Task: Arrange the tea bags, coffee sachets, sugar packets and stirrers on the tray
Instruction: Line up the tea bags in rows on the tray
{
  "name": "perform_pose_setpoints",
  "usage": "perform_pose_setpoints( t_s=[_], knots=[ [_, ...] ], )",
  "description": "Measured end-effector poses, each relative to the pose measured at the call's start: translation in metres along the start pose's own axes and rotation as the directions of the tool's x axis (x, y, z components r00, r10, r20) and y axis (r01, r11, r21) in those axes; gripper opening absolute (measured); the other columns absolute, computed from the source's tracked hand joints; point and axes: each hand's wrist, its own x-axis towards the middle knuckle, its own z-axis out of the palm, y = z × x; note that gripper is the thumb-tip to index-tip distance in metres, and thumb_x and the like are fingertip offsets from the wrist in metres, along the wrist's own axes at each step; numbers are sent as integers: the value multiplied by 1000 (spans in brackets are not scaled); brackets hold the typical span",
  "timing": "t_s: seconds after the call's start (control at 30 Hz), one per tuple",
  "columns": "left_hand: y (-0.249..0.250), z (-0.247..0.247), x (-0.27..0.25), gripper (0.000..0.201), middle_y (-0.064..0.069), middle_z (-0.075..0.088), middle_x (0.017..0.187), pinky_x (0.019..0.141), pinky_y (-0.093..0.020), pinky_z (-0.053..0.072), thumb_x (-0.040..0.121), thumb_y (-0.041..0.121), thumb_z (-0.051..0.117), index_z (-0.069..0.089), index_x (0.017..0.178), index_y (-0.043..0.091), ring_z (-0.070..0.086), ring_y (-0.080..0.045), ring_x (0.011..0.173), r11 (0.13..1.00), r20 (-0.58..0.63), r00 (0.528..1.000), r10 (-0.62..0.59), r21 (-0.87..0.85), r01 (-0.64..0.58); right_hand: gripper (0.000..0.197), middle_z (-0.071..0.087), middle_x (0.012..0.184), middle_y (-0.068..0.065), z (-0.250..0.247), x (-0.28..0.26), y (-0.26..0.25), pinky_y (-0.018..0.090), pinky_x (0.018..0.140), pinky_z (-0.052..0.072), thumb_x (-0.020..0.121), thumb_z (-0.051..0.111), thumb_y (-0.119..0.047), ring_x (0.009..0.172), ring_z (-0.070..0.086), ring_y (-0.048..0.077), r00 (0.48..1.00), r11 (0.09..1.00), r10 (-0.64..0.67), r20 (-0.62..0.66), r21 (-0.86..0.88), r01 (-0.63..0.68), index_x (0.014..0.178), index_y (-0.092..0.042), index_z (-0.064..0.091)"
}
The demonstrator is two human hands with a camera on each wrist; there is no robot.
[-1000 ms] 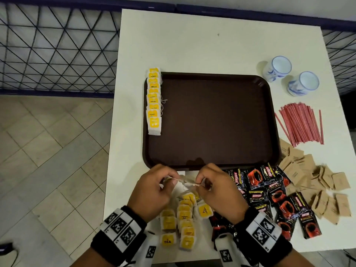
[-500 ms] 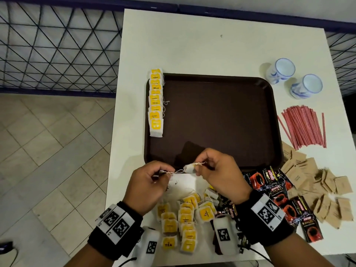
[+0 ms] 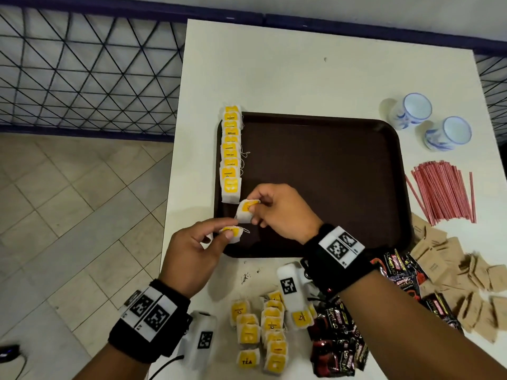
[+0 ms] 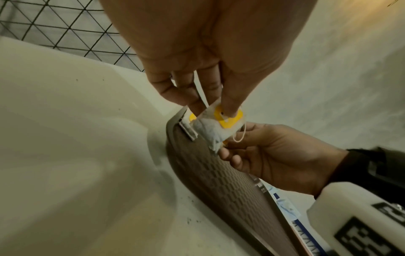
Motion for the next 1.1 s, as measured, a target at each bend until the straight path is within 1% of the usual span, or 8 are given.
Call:
perform_pose_setpoints(
  t_s=[0.07, 0.13, 0.3, 0.43, 0.53, 0.73, 0.93, 1.1],
  knots=[
    [-1, -3, 7, 31, 24, 71, 91, 70, -16, 47, 88, 14, 69, 71, 99, 42, 64, -5, 83, 999, -7, 1000, 17, 29, -17, 11, 74, 80, 16, 2, 11, -7, 33, 63, 61, 96, 61, -6, 71, 73, 30, 1000, 1000, 13, 28, -1, -13, 95, -15, 68],
    [-6, -6, 14, 32, 20, 71, 90, 72, -13, 48, 86, 11, 71, 69, 100, 40, 66, -7, 82, 999, -26, 999, 23, 36, -22, 11, 73, 84, 18, 5, 20, -11, 30, 60, 59, 95, 62, -4, 70, 74, 30, 998, 1000, 27, 48, 0, -27, 95, -14, 66],
    [-16, -10, 25, 27, 16, 71, 91, 78, -14, 50, 83, 5, 73, 66, 94, 28, 68, -3, 88, 1000, -49, 999, -19, -11, 18, 13, 73, 81, 19, 12, 36, -12, 37, 63, 61, 92, 67, -3, 68, 74, 32, 996, 997, 76, 45, 10, -76, 92, -14, 60],
    [-20, -12, 35, 20, 13, 71, 86, 75, -16, 50, 82, 1, 73, 74, 87, 21, 66, -6, 83, 978, 16, 989, 147, 148, -148, 14, 72, 75, 18, 16, 43, -11, 37, 59, 60, 91, 69, -4, 61, 72, 28, 994, 994, 109, 31, 15, -110, 88, -14, 58],
    [-19, -12, 41, 19, 13, 71, 90, 76, -17, 50, 82, 3, 73, 76, 91, 20, 65, -5, 85, 971, 68, 983, 173, 155, -182, 11, 72, 76, 18, 17, 46, -12, 38, 58, 61, 91, 69, -4, 58, 71, 26, 992, 992, 122, 16, 11, -122, 90, -11, 59],
    [-16, -13, 49, 30, 16, 66, 94, 73, -2, 40, 75, -3, 77, 76, 97, 17, 59, 10, 83, 960, 147, 972, 181, 190, -208, 12, 72, 80, 21, 16, 53, -18, 44, 61, 62, 89, 71, -4, 61, 71, 31, 992, 992, 124, -10, 2, -124, 89, -10, 60],
    [-18, -12, 58, 34, 11, 69, 100, 81, -5, 43, 75, -6, 76, 75, 100, 17, 63, 0, 90, 953, 198, 961, 195, 192, -233, 17, 70, 82, 12, 16, 56, -22, 45, 61, 63, 86, 76, -9, 63, 73, 30, 989, 989, 142, -39, -29, -143, 92, -8, 60],
    [-26, -10, 63, 38, -1, 69, 106, 89, -26, 51, 73, -11, 73, 74, 102, 13, 65, -19, 97, 898, 174, 950, 258, 321, -303, 28, 66, 84, 10, 16, 53, -26, 32, 52, 59, 83, 78, -9, 56, 70, 22, 983, 985, 170, -70, -3, -170, 98, -11, 54]
  ],
)
